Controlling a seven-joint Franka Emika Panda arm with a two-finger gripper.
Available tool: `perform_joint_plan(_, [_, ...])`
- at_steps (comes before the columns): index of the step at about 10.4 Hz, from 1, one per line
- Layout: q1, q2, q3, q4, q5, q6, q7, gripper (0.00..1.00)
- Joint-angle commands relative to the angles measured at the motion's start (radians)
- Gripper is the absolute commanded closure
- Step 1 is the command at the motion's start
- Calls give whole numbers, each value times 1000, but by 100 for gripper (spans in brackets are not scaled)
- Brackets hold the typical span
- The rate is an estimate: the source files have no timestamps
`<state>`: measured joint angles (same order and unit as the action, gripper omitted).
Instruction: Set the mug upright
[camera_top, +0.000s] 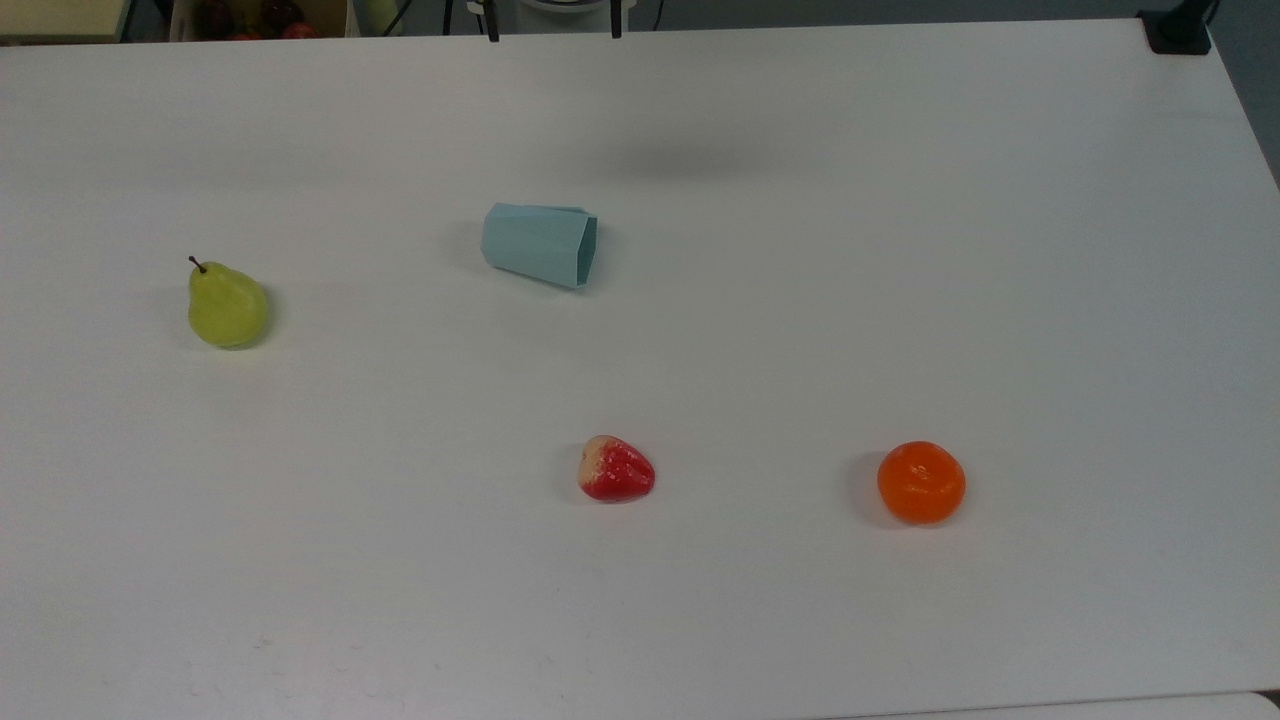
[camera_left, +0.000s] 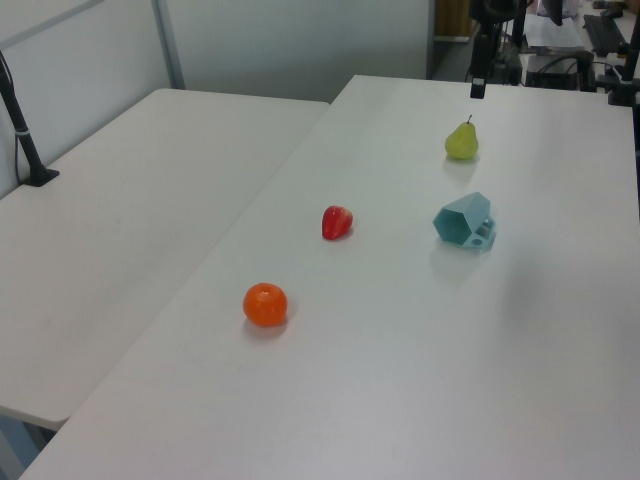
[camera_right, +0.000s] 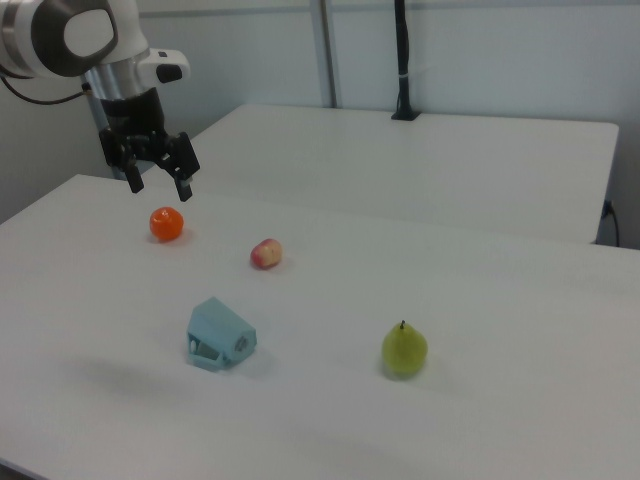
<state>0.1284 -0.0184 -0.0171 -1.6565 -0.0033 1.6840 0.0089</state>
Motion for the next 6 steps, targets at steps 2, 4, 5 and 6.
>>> perform_joint_plan(2, [4, -14, -9, -22, 9, -17, 0, 0])
perform_joint_plan(4, [4, -14, -9, -22, 9, -17, 0, 0])
perform_joint_plan(5, [4, -12, -9, -23, 9, -17, 0, 0])
perform_joint_plan(6, [7, -6, -7, -25, 9, -9, 0, 0])
